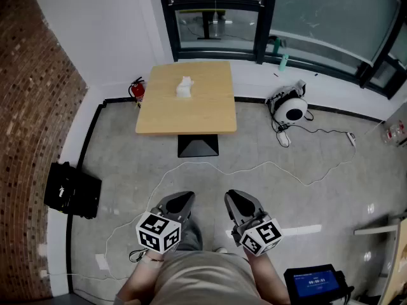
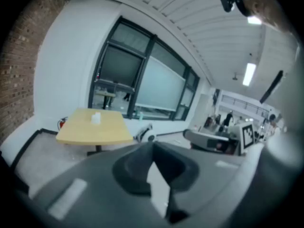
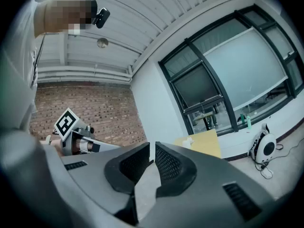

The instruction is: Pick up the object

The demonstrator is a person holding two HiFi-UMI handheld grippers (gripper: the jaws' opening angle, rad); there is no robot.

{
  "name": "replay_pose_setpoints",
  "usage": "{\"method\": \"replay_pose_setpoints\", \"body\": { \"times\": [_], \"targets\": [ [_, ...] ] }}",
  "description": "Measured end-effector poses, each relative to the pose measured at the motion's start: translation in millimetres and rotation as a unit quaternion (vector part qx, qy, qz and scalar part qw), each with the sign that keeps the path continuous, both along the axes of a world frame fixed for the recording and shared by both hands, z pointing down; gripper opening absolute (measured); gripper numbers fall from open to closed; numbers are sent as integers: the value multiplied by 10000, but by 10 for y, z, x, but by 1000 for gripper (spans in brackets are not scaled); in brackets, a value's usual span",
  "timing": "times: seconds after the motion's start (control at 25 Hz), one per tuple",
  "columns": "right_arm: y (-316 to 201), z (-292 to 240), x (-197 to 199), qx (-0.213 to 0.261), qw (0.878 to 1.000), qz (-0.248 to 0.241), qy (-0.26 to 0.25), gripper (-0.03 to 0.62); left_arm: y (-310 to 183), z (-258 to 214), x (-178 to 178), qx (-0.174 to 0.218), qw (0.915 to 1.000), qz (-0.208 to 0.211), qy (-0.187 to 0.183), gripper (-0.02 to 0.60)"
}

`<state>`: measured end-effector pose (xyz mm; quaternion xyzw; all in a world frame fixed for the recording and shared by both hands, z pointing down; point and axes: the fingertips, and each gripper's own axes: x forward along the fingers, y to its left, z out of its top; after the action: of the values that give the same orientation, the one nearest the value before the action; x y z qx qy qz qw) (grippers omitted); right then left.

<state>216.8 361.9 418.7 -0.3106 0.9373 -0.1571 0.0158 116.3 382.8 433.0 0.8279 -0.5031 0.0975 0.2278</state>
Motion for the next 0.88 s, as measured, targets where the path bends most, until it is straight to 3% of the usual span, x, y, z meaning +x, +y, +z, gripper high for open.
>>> {"method": "replay_pose_setpoints", "body": {
  "times": [0.28, 0.44, 0.64, 0.88],
  "targets": [
    [-1058, -62, -1288, 38, 9998, -169, 134, 41, -1156, -66, -1390, 63, 9998, -62, 166, 5],
    [-1564, -91, -1847, 96, 9991, -172, 376, 41, -1753, -33, -1948, 23, 9998, 26, 200, 5],
    [-2087, -7, -2170, 8, 9982, -285, 522, 41, -2283, 123, -2222, -66, 9994, -42, 338, 5],
    [-3258, 309, -2309, -249, 9980, -381, 439, 41, -3267, 426, -2383, -388, 9989, -142, 211, 6]
  ]
}}
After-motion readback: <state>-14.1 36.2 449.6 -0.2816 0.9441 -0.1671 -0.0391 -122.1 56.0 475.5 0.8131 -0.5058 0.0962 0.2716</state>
